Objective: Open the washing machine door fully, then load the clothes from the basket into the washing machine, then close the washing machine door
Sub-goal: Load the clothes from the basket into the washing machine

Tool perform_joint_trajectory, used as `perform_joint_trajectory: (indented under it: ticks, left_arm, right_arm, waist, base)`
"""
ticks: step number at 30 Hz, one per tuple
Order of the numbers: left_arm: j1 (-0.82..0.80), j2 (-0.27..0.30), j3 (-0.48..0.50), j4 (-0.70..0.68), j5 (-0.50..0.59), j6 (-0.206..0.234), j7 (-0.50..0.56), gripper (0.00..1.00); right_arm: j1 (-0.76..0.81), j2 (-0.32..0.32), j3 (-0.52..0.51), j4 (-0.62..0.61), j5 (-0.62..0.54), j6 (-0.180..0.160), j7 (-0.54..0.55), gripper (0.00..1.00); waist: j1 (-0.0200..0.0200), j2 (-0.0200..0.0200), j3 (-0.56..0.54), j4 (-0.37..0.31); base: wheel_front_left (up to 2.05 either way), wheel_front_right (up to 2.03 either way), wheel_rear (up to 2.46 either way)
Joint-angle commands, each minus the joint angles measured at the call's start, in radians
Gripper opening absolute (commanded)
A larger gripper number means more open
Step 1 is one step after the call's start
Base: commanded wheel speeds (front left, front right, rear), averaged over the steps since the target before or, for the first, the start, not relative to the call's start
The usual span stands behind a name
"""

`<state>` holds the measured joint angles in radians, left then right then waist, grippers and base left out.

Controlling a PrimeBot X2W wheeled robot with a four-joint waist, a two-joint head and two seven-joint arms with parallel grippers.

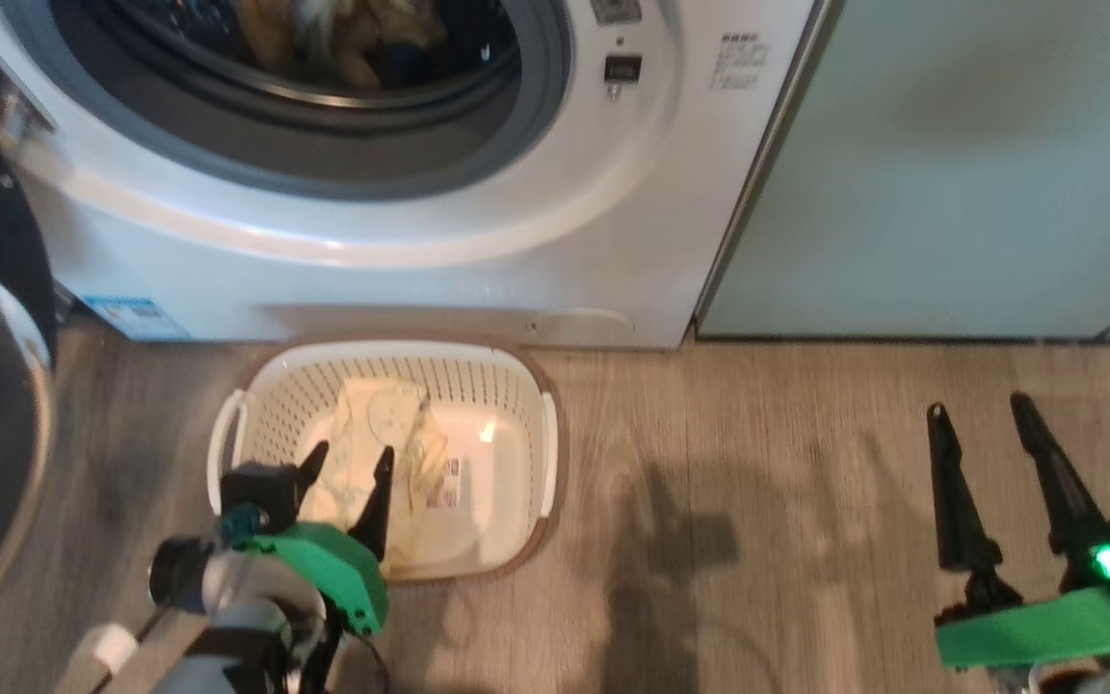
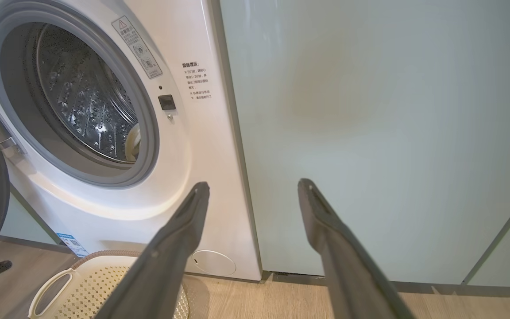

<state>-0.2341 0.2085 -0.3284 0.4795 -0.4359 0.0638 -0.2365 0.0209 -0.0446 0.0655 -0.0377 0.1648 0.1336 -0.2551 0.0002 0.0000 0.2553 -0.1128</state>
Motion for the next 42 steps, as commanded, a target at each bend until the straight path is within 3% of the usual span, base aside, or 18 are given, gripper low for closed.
perform_joint_trajectory:
  ticks: [1, 10, 22, 31, 42]
  left_arm:
    - [-0.056, 0.011, 0.037, 0.013, -0.015, -0.007, -0.005, 1.00]
    - [-0.265, 0.005, 0.074, 0.243, -0.032, -0.065, -0.022, 1.00]
    - [-0.488, 0.071, 0.083, 0.469, -0.007, -0.132, -0.025, 1.00]
    - [-0.622, 0.176, 0.071, 0.583, 0.041, -0.119, -0.025, 1.00]
    - [-0.699, 0.248, 0.083, 0.691, 0.025, -0.117, 0.002, 1.00]
  right_arm:
    - [-0.045, -0.006, 0.023, -0.038, 0.007, -0.003, -0.007, 1.00]
    - [-0.154, -0.006, 0.033, -0.083, 0.023, -0.003, -0.007, 1.00]
    - [-0.265, -0.006, 0.058, -0.132, 0.075, -0.003, -0.007, 1.00]
    - [-0.328, -0.006, 0.075, -0.170, 0.136, -0.003, -0.007, 1.00]
    - [-0.357, -0.006, 0.125, -0.203, 0.187, -0.003, -0.007, 1.00]
  waist:
    - [-0.0002, 0.0000, 0.073, -0.008]
    - [-0.0002, 0.0000, 0.291, -0.043]
    - [-0.0002, 0.0000, 0.545, -0.103]
    - [-0.0002, 0.0000, 0.714, -0.177]
    - [-0.0002, 0.0000, 0.816, -0.244]
  base:
    - [0.00, 0.00, 0.00]
    - [0.00, 0.00, 0.00]
    - [0.00, 0.00, 0.00]
    - [0.00, 0.00, 0.00]
    - [0.00, 0.00, 0.00]
